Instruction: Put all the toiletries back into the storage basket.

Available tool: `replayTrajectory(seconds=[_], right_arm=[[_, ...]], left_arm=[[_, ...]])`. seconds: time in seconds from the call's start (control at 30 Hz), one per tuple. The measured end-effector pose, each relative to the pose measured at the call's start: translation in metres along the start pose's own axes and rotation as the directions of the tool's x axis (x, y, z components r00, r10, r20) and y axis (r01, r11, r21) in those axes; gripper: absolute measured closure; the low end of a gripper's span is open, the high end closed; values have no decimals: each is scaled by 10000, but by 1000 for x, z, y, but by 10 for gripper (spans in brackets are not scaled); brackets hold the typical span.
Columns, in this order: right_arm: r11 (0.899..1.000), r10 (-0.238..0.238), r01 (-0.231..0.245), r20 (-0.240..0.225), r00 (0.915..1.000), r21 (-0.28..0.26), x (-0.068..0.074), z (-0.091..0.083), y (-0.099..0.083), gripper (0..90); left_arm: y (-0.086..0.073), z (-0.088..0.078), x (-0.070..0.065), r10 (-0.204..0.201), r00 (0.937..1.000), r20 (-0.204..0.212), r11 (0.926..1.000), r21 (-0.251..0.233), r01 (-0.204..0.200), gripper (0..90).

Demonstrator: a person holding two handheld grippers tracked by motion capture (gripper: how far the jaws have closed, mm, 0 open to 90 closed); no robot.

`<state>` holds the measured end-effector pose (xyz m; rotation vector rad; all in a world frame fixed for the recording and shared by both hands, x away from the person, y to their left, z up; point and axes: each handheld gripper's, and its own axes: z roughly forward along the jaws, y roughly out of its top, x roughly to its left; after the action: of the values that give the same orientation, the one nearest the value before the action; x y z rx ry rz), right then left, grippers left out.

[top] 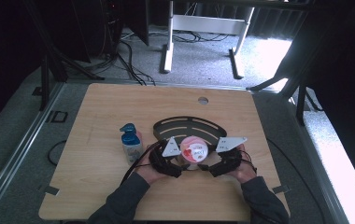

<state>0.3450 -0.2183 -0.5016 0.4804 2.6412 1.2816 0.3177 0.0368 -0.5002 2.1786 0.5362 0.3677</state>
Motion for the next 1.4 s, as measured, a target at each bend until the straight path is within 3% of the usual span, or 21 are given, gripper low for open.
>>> replayTrajectory(seconds=[0.57, 1.4], right_arm=[[9997, 62, -61, -51, 10000, 247, -15, -1, 4, 192], [9975, 188, -189, 20, 9998, 676, -36, 6, 2, 192]], left_arm=[[8, 8, 7, 182, 9996, -219, 9998, -60, -183, 231], [9, 27, 16, -7, 9992, -405, 10000, -82, 3, 234]])
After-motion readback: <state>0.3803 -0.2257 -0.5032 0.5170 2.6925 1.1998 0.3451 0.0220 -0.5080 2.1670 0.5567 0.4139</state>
